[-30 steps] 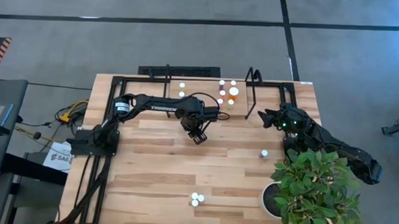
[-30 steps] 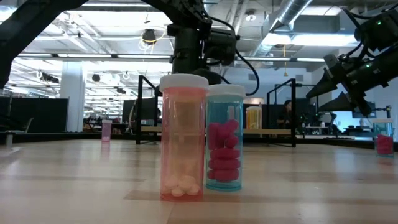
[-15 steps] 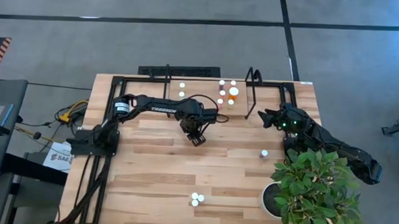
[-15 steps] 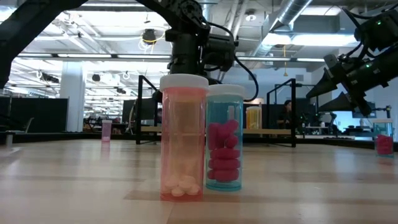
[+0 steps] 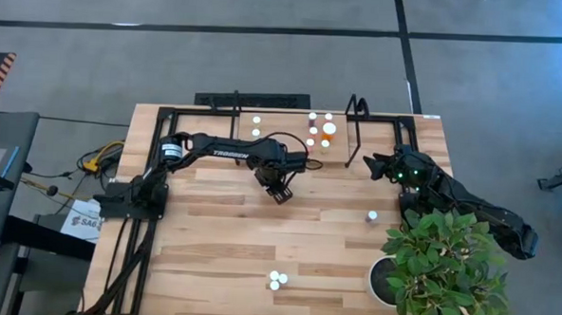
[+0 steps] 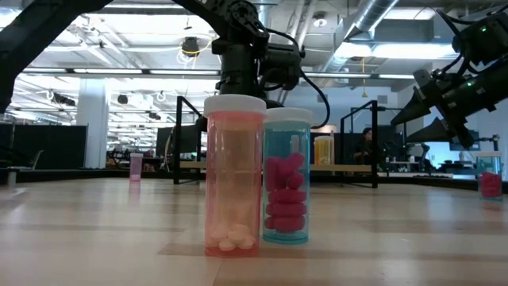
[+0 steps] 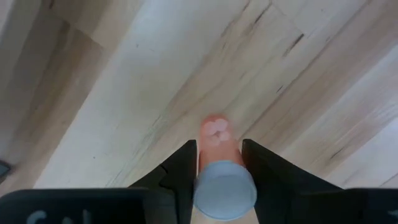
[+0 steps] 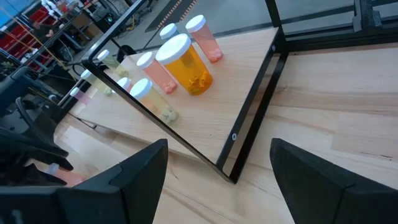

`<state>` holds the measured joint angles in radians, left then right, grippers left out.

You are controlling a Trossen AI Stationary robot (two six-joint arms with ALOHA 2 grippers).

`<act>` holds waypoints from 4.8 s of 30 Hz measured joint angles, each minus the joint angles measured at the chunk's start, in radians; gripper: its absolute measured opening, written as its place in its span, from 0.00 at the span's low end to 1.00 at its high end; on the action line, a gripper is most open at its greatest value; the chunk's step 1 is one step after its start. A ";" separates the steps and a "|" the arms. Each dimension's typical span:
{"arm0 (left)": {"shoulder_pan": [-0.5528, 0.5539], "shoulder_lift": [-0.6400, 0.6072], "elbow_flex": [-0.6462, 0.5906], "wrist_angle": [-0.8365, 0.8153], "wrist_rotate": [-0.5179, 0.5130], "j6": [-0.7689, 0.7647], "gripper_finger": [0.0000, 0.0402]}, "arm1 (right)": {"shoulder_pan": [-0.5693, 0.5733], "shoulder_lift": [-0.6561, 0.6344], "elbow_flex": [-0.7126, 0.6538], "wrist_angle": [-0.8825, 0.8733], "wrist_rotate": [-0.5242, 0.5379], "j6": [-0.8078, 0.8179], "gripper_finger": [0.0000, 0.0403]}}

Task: Pick and place medicine bottles onto shelf by color
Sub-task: Put the pink pill bottle on the shelf

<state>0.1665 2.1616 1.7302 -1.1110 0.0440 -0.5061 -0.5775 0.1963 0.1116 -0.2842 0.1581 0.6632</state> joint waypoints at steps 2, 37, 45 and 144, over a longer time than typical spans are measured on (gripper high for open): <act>0.000 0.000 0.000 0.001 -0.005 -0.012 0.33 | 0.000 0.000 0.000 0.000 0.000 0.000 0.76; -0.273 -0.407 -0.414 0.488 -0.591 -0.417 0.78 | 0.000 0.000 0.000 0.000 0.000 0.000 0.76; -0.363 -0.484 -0.732 0.905 -0.835 -0.495 0.78 | 0.000 0.000 0.000 0.001 0.000 0.000 0.76; -0.344 -0.149 -0.962 2.005 -0.987 0.135 0.22 | 0.000 0.000 0.000 0.000 0.000 0.000 0.76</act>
<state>-0.1778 2.0122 0.7677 0.8937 -0.9433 -0.3710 -0.5774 0.1959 0.1116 -0.2840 0.1581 0.6632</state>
